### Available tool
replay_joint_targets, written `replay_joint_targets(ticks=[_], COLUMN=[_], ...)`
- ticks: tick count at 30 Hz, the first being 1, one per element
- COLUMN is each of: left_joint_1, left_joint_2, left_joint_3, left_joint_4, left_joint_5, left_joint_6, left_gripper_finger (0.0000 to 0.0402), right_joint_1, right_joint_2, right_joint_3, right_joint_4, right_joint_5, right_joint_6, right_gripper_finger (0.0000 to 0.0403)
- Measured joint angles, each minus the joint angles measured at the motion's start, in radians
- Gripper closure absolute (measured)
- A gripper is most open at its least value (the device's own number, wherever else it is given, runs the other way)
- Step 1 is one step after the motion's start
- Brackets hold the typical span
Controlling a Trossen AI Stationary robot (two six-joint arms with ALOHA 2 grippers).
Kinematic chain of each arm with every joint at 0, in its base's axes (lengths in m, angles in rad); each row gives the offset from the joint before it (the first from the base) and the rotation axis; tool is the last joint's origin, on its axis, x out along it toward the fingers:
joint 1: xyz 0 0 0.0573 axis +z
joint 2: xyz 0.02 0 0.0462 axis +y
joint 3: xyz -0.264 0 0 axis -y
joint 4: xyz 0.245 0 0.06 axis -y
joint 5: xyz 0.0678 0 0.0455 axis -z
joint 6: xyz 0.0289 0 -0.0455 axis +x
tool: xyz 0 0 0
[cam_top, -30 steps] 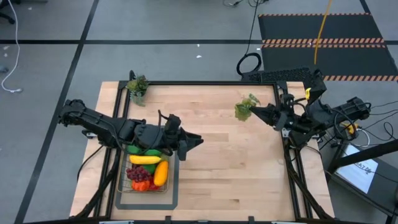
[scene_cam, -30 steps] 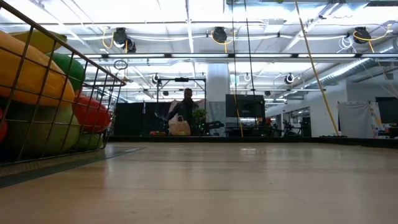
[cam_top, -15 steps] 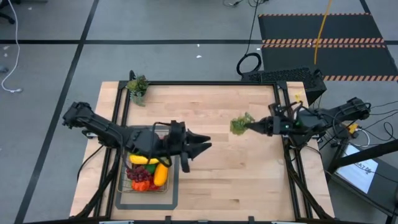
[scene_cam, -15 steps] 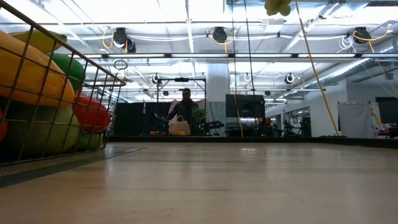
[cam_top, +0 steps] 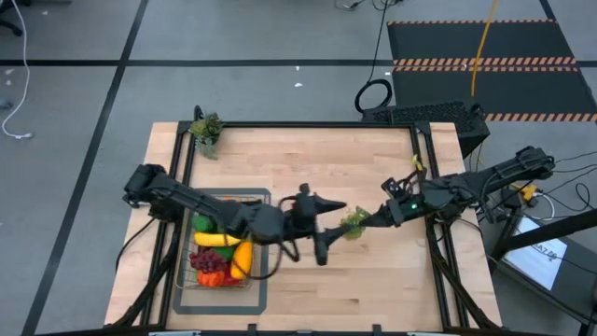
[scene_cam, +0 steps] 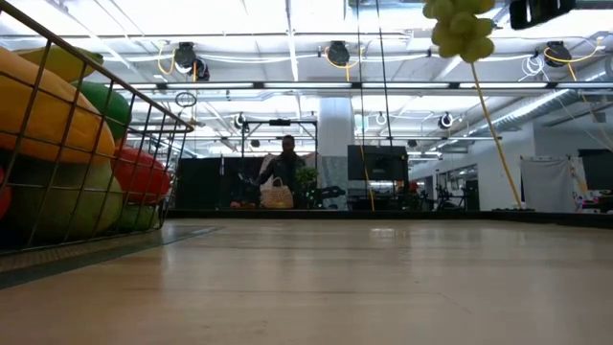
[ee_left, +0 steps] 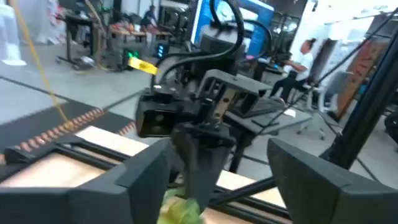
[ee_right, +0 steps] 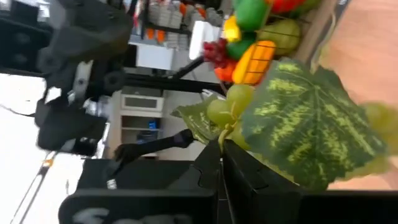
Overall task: Build produce basket
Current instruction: Put the green grapes into the wire basket
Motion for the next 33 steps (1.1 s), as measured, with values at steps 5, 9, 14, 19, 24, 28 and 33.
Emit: replay_joint_targets(ticks=[5,9,14,19,24,28,33], left_joint_1=[0.029,0.033,0.037,0.051,0.086,0.106,0.122], left_joint_2=[0.058,0.071,0.071,0.071,0.098,0.127,0.134], left_joint_3=[0.026,0.027,0.027,0.027,0.028,0.029,0.029], left_joint_4=[-0.037,-0.136,-0.261,-0.273,-0.221,-0.222,-0.222], left_joint_5=[0.084,0.085,0.103,0.106,0.204,0.266,0.267], left_joint_6=[-0.052,-0.062,-0.062,-0.035,0.012,0.02,0.023], left_gripper_finger=[0.0116,0.013,0.0166,0.019,0.0194,0.0195,0.0195], right_joint_1=[0.0,0.0,0.0,0.0,0.0,0.0,0.0], right_joint_2=[0.019,0.022,0.021,0.021,0.021,0.021,0.021], right_joint_3=[-0.021,-0.027,-0.027,-0.027,-0.027,-0.027,-0.027], right_joint_4=[0.002,0.019,0.016,0.017,0.016,0.018,0.046], right_joint_5=[0.002,0.003,0.003,0.002,0.001,0.001,0.001], right_joint_6=[0.026,0.041,0.052,0.053,0.063,0.059,0.057], right_gripper_finger=[0.04,0.0399,0.0399,0.0399,0.0399,0.0399,0.0399])
